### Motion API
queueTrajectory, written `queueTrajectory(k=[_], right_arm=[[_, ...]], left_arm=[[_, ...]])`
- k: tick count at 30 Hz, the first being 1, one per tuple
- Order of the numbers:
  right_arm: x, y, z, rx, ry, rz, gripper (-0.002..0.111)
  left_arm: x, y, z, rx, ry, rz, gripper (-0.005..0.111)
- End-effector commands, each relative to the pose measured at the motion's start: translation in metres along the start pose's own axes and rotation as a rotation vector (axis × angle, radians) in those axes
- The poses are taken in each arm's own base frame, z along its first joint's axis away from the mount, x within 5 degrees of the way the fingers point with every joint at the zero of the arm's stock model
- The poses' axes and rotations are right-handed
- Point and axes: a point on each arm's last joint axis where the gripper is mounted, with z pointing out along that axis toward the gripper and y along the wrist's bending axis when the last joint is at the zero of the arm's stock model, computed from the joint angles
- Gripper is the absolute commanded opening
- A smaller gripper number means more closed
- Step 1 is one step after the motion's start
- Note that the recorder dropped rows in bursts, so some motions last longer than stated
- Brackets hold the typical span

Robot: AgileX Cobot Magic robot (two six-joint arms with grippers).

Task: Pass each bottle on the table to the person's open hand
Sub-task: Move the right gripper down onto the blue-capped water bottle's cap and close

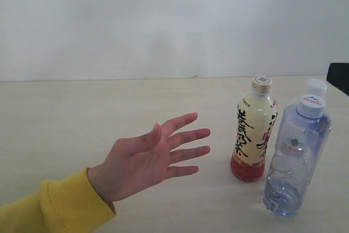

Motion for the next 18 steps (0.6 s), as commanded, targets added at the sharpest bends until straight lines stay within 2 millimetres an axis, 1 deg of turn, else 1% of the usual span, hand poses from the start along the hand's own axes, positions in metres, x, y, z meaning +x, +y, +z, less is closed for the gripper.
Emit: queueTrajectory(k=[1,5,8,10,15,18], right_arm=[[-0.003,0.006,0.002,-0.078,-0.026,-0.080,0.084],[-0.004,0.007,0.003,-0.085,-0.037,-0.178,0.084],[-0.003,0.011,0.003,-0.135,-0.038,-0.187,0.084],[-0.002,0.010,0.005,-0.137,-0.026,-0.183,0.084],[0.008,0.008,0.023,-0.163,0.052,-0.160,0.084],[0.012,0.008,0.029,-0.122,0.074,-0.187,0.084]], left_arm=[[-0.002,0.000,0.000,-0.002,-0.011,0.006,0.004],[-0.002,0.000,0.000,-0.002,-0.011,0.006,0.004],[-0.002,0.000,0.000,-0.002,-0.011,0.006,0.004],[-0.002,0.000,0.000,-0.002,-0.011,0.006,0.004],[-0.002,0.000,0.000,-0.002,-0.011,0.006,0.004],[-0.002,0.000,0.000,-0.002,-0.011,0.006,0.004]])
